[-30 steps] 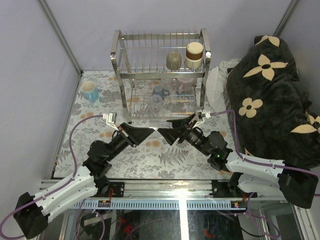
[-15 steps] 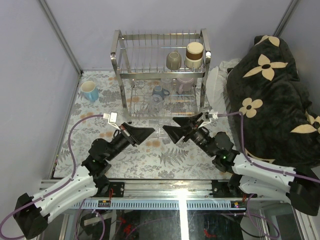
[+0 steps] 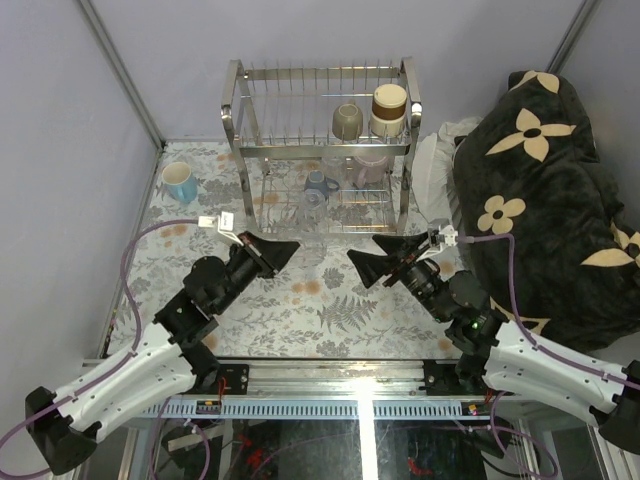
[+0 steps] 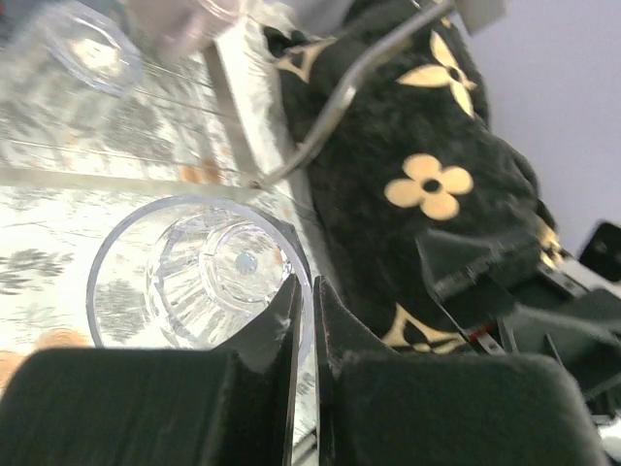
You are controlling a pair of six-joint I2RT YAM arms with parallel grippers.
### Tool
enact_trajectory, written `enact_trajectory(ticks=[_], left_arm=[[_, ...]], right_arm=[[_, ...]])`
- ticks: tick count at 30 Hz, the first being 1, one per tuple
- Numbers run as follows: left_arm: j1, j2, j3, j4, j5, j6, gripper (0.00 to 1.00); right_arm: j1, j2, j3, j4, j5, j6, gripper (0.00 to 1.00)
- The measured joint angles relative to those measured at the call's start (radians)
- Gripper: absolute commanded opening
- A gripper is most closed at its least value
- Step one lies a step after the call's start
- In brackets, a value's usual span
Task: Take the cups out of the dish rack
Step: Place the cup at the center of the board.
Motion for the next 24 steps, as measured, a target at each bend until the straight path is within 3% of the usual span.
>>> enact_trajectory(ticks=[12,18,24], left_arm=[[0.037,0.154,0.334,-0.534,-0.387,0.086,0.0],[0.243,0.204,0.443,-0.698,-0.435,0.138,0.0],[0.467,0.284,0.476,-0.751,-0.371,0.186,0.0]], right_arm=[[0.0,-0.14,0.0,-0.35,0.025,-0.005,1.0],[0.0,-0.186,-0.002,-0.423,0.025,-0.006,0.99],[0.0,-0.227,-0.009,-0.436,0.024,-0.013,1.0]])
